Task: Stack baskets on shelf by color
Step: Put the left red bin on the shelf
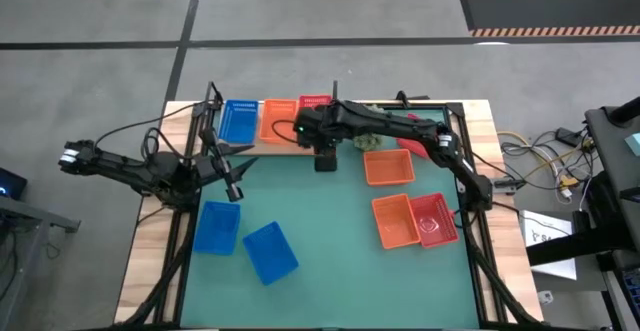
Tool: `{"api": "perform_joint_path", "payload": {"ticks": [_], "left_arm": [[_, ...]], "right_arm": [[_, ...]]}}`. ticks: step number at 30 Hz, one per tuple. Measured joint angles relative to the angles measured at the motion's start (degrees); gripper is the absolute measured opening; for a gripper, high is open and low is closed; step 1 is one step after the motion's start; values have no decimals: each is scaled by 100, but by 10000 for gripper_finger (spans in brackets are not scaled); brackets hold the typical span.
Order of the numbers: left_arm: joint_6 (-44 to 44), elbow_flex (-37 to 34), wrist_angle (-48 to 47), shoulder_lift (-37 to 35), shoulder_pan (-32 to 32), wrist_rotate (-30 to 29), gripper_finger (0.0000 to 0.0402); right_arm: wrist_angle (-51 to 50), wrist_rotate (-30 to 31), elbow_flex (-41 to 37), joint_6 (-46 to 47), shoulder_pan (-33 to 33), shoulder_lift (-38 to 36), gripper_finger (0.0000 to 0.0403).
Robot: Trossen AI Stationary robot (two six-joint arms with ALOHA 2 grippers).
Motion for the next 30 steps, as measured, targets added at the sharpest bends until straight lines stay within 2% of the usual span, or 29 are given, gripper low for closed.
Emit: {"api": "perform_joint_path", "payload": {"ticks": [4, 9, 12, 16, 21, 25, 28, 30], "left_arm": [[-16, 0, 3, 41, 0, 1, 116], [-92, 0, 65, 184, -2, 2, 116], [-320, 14, 226, 359, -2, 23, 116], [-348, 171, 212, 746, -2, 39, 116], [-480, 475, 320, 1491, 64, 45, 116], [-498, 892, 279, 2213, 310, 59, 113], [-601, 1403, -186, 2748, 755, 144, 95], [-798, 1881, -977, 3080, 1228, 646, 78]], "right_arm": [[-447, -401, -180, 224, 353, -400, 52], [-149, -578, -976, 562, 986, -1116, 29], [603, -578, -1945, 737, 1396, -1748, 21], [2087, -549, -3595, 954, 1831, -2741, 13], [4002, -528, -5654, 1072, 2170, -3986, 11], [5217, -525, -6896, 800, 2247, -4747, 11], [5801, -521, -7553, 627, 2244, -5210, 11], [6025, -519, -7878, 489, 2209, -5468, 11]]}}
